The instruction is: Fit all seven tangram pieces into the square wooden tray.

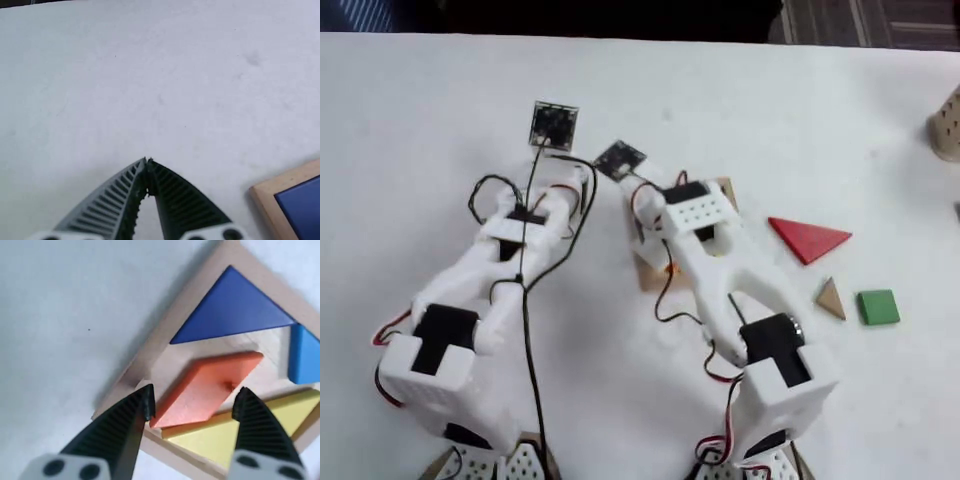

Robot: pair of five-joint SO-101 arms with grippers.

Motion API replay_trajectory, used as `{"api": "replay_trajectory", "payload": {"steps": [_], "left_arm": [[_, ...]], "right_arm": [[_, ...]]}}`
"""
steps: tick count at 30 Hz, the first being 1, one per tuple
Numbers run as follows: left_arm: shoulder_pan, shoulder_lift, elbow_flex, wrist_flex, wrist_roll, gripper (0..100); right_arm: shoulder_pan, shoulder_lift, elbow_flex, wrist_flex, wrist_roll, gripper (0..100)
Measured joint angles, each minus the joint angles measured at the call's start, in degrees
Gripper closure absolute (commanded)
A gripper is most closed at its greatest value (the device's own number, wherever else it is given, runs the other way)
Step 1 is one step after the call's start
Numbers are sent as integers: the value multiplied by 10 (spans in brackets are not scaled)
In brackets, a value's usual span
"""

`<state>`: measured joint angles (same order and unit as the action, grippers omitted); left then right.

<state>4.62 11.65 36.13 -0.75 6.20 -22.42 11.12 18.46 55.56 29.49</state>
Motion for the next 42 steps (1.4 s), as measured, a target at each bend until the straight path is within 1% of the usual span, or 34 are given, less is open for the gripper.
{"api": "replay_trajectory", "payload": {"steps": [5,8,11,13,16,18,21,24,28,30,33,36,40,42], "left_arm": [[0,0,0,0,0,976],[0,0,0,0,0,976],[0,0,0,0,0,976],[0,0,0,0,0,976],[0,0,0,0,0,976],[0,0,0,0,0,976],[0,0,0,0,0,976],[0,0,0,0,0,976],[0,0,0,0,0,976],[0,0,0,0,0,976],[0,0,0,0,0,976],[0,0,0,0,0,976],[0,0,0,0,0,976],[-1,0,0,0,0,976]], "right_arm": [[25,1,11,-23,1,748],[25,32,6,-22,1,752],[23,69,-45,12,1,765],[23,93,-82,45,1,830],[29,124,-132,77,0,990],[30,136,-156,91,0,957],[30,138,-166,105,0,981],[27,126,-167,127,0,981],[32,54,-165,188,0,981],[47,5,-165,219,0,981],[95,-64,-165,257,0,981],[172,-117,-164,284,6,981],[295,-140,-121,292,76,981],[345,-142,-82,278,107,981]]}}
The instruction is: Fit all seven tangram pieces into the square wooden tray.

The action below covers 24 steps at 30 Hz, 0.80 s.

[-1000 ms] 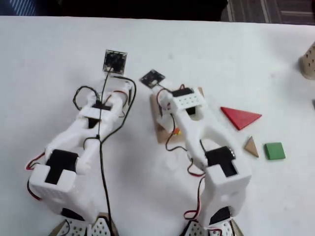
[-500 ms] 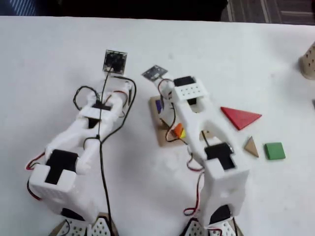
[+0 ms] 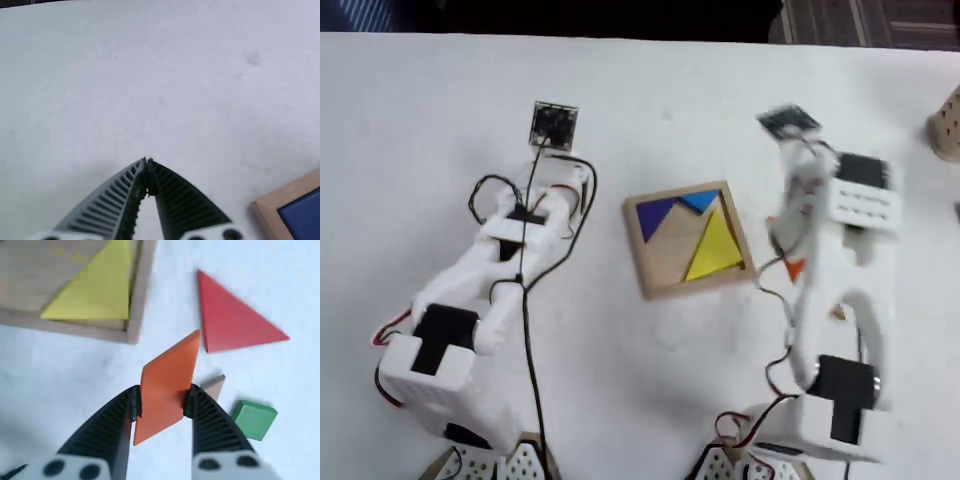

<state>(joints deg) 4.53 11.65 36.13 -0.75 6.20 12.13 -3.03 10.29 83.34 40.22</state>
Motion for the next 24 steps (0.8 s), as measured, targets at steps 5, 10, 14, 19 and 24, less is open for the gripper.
{"api": "replay_trajectory", "payload": {"steps": [5,10,14,19,24], "left_arm": [[-1,0,0,0,0,976],[-1,0,0,0,0,976],[-1,0,0,0,0,976],[-1,0,0,0,0,976],[-1,0,0,0,0,976]], "right_arm": [[98,-6,105,-91,62,974],[162,-6,144,-174,69,809],[172,-6,158,-187,69,771],[172,-7,160,-187,69,861],[158,-7,157,-186,68,988]]}}
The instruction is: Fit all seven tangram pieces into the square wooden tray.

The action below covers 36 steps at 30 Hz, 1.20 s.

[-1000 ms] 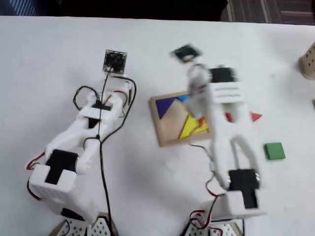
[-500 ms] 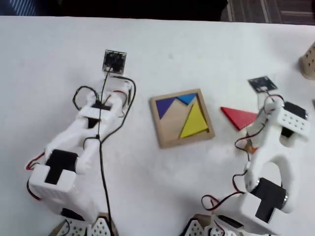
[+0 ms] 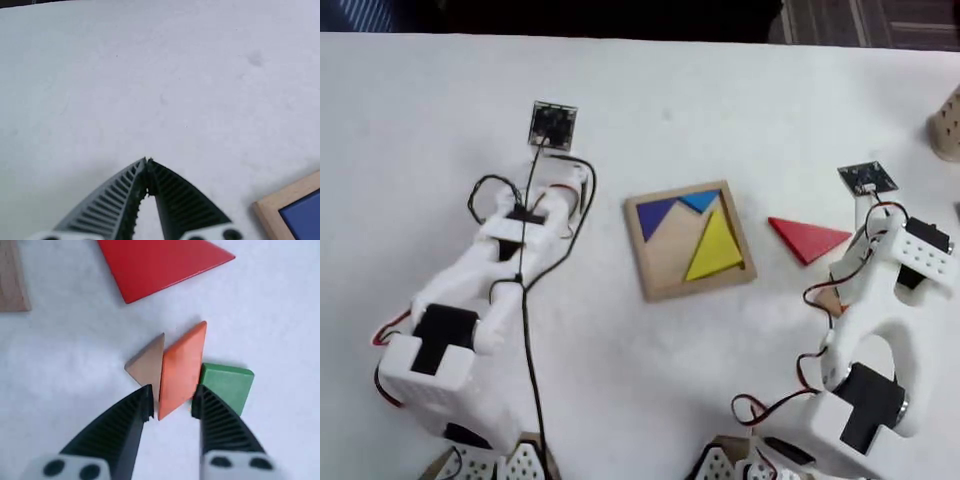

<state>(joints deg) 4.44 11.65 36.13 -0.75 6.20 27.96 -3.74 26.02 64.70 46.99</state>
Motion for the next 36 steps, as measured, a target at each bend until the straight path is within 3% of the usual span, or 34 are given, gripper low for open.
{"api": "replay_trajectory", "payload": {"steps": [3,8,14,22,36], "left_arm": [[0,0,0,0,0,976],[0,0,0,0,0,976],[0,0,0,0,0,976],[0,0,0,0,0,976],[0,0,0,0,0,976]], "right_arm": [[-53,0,-7,29,-13,970],[-176,0,-30,45,-108,981],[-294,11,-30,-40,-196,981],[-305,147,-49,-180,-207,981],[-356,199,-100,-164,-210,981]]}}
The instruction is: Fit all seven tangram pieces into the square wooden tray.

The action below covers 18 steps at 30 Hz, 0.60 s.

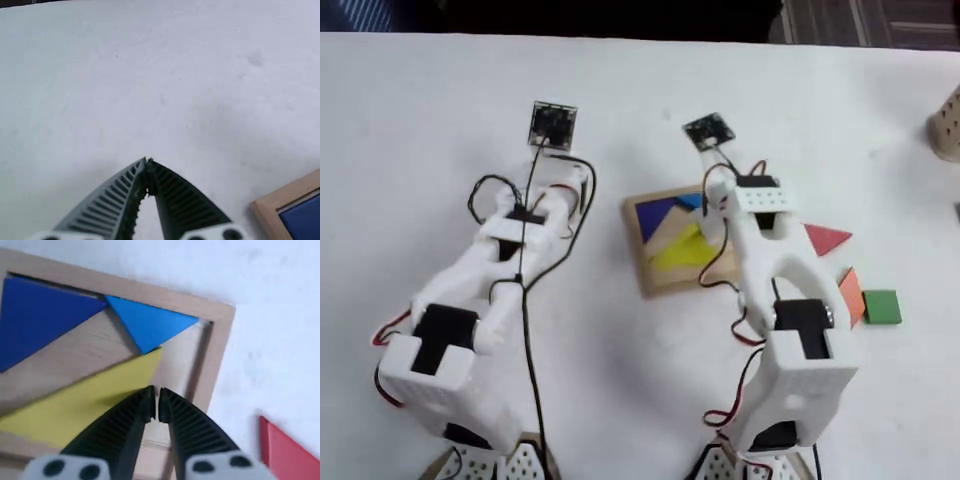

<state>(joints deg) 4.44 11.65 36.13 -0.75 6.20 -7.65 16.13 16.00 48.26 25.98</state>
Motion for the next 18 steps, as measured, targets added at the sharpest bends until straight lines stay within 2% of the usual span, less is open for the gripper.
{"api": "replay_trajectory", "payload": {"steps": [6,18], "left_arm": [[0,0,0,0,0,976],[0,0,0,0,0,976]], "right_arm": [[-37,-1,-1,32,1,981],[-40,-50,0,40,1,981]]}}
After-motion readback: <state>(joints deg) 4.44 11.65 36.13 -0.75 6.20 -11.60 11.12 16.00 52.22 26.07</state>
